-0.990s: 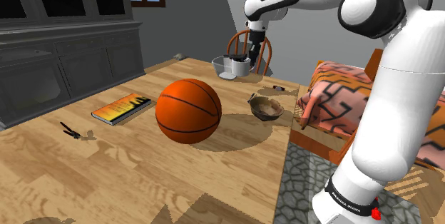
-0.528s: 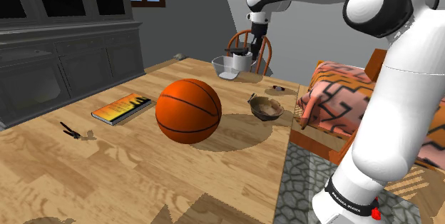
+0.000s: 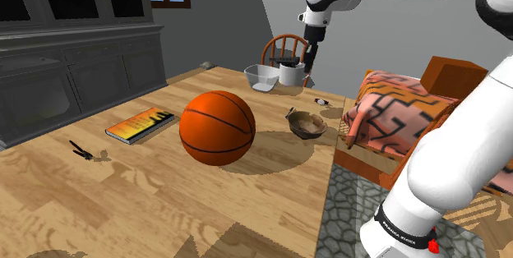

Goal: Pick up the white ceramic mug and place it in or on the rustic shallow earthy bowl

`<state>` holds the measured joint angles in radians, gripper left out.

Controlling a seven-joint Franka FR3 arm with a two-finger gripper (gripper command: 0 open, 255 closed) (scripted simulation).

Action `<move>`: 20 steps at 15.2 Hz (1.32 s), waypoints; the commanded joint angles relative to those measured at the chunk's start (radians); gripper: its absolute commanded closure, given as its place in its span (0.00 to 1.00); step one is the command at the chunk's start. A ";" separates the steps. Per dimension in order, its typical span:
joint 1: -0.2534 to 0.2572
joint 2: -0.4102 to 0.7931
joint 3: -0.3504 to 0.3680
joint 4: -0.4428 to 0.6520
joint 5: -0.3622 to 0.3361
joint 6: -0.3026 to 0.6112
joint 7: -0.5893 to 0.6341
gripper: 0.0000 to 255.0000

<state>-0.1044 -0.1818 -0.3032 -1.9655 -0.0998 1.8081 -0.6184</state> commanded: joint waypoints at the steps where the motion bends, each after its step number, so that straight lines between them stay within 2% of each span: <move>1: 0.000 -0.081 0.012 -0.073 -0.022 -0.006 0.020 1.00; 11: -0.028 -0.488 0.094 -0.360 -0.075 -0.130 0.100 1.00; 20: -0.034 -0.496 0.081 -0.485 -0.088 -0.013 0.108 1.00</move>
<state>-0.1372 -0.6773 -0.2196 -2.4383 -0.1858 1.7825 -0.5100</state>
